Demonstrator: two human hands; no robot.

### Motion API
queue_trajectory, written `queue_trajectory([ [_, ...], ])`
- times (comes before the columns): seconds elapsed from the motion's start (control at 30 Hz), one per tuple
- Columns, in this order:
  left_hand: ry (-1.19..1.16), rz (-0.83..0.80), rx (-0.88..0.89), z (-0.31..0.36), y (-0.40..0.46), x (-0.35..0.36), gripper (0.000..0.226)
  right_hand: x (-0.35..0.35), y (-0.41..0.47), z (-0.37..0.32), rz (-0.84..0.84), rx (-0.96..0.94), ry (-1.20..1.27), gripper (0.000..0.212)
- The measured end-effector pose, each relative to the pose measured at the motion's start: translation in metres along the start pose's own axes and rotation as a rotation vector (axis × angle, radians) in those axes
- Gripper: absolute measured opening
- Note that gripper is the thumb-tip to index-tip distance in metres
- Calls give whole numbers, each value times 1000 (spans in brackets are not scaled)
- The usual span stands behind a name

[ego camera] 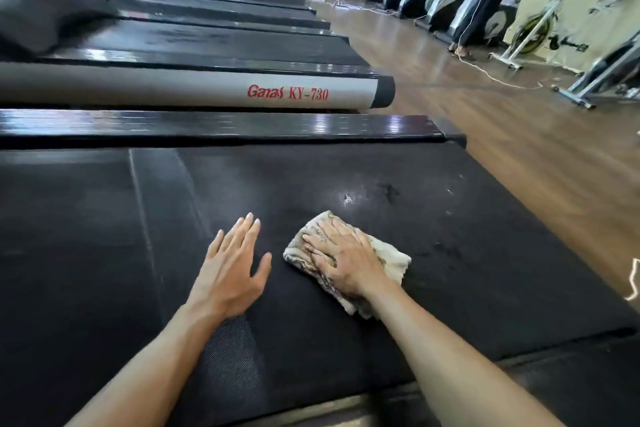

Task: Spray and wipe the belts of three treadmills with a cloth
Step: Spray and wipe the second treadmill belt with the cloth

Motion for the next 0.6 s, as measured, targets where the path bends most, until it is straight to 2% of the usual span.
queue_trajectory([
  [0.1,-20,-10,34,23,11,3,77,-8,-12,24,-22,6,-6,57],
  [0.17,-1,-36,64,32,7,2,83,-10,-16,34,-69,-16,-26,50],
  [0.27,17,-18,27,43,-20,-11,85,-13,-37,52,-100,-62,-76,53],
  [0.37,3,12,-65,54,-57,-28,84,-13,-60,67,-90,-58,-105,73],
  [0.5,95,-84,3,94,-83,-30,84,-11,-92,88,-148,-18,-102,54],
  [0.6,106,-51,35,120,-73,-40,76,-13,-102,96,-192,-30,-182,59],
])
Point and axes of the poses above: each hand's wrist, its own y-axis towards the middle knuckle, its own x-axis out of the palm, z = x × y, the point moved 10 cm from there along y, towards the middle knuckle
